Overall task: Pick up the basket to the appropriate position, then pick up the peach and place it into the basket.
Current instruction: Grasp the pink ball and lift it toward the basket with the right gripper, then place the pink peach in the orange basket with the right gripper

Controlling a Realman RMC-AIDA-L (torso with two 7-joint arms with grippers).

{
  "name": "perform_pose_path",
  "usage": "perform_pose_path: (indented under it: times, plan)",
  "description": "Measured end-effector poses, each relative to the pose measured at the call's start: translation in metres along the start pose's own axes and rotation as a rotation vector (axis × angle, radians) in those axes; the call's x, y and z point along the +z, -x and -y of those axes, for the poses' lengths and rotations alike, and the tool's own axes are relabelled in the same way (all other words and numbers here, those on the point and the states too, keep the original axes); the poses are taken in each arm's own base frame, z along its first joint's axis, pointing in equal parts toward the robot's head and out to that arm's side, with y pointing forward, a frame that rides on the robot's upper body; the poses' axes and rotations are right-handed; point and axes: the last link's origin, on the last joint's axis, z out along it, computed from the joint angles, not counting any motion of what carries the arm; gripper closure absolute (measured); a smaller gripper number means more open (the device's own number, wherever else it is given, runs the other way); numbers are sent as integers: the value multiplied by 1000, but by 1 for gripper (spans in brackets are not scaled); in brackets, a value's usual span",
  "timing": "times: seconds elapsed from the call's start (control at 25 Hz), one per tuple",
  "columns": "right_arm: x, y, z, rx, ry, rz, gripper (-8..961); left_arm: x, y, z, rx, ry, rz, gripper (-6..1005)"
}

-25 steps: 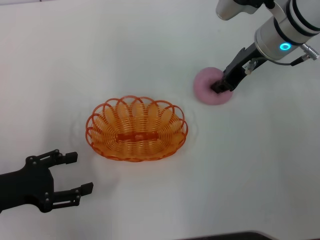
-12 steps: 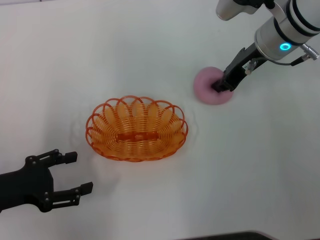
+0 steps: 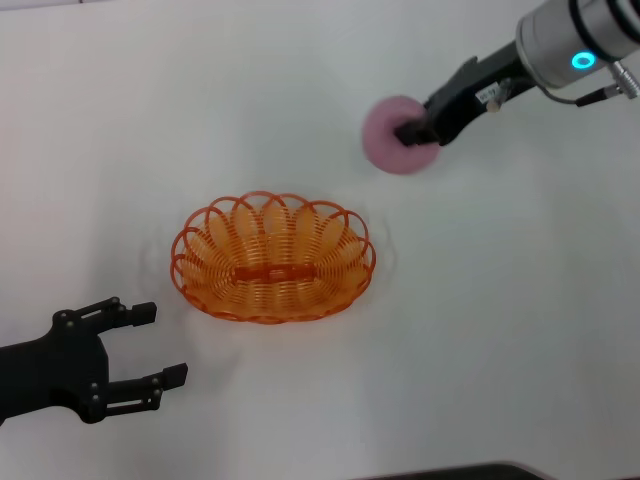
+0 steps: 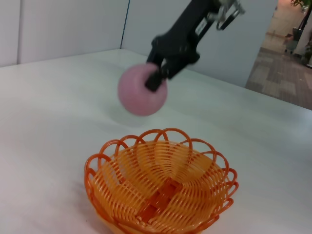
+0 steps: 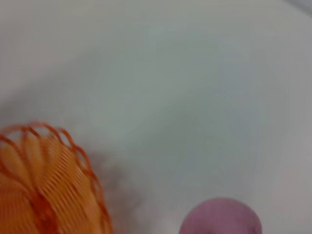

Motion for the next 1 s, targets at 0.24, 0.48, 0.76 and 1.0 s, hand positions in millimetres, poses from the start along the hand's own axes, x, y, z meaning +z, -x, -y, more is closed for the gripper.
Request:
perform_pose_path:
  times: [0.24, 0.48, 0.76, 1.0]
  plan:
    - [-13, 6, -13, -7, 100, 84, 797, 0, 0, 0, -2, 0, 0, 145]
    - [-5, 9, -27, -49, 167, 80, 797, 0, 0, 1, -1, -1, 0, 145]
    - [9, 19, -55, -134, 316, 122, 797, 0, 0, 1, -9, -1, 1, 145]
    - [34, 20, -73, -166, 396, 57, 796, -1, 0, 1, -12, -4, 2, 145]
